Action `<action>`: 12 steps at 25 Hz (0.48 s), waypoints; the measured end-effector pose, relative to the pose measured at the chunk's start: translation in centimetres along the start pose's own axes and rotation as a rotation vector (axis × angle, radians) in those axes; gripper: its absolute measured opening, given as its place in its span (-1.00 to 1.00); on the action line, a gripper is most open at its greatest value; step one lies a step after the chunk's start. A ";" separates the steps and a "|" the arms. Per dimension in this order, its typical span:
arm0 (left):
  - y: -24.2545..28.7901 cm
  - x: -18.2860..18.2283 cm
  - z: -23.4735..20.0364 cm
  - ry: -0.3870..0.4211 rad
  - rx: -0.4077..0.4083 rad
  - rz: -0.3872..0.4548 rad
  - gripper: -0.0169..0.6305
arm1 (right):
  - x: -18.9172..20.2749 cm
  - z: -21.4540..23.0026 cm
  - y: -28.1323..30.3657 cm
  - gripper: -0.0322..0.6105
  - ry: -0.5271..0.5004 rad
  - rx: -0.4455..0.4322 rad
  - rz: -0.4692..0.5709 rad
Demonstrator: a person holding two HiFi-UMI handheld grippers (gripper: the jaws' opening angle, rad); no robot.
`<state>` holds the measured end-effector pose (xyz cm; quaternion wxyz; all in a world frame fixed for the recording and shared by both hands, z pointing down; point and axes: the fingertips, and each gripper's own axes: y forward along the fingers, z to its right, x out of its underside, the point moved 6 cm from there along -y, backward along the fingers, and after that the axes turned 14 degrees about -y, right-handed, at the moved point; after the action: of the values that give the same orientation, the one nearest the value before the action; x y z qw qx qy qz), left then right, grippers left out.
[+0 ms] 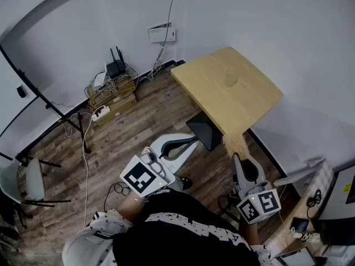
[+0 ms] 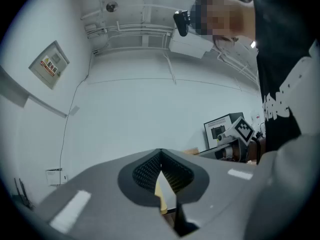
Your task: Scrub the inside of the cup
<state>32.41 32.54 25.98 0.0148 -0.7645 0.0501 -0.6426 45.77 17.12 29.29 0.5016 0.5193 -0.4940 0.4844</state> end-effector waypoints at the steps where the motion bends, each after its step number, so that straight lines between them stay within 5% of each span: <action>1: -0.1 0.0 0.2 0.001 0.001 0.003 -0.94 | 0.0 -0.1 -0.3 -0.73 0.002 0.001 0.005; 12: -1.9 1.6 3.3 -0.006 0.013 -0.047 -0.94 | 2.5 -2.0 -3.7 -0.72 0.065 0.000 -0.023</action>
<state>36.01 34.15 27.16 0.0046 -0.7671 0.0280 -0.6408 49.53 19.06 31.63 0.5230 0.5090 -0.4715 0.4951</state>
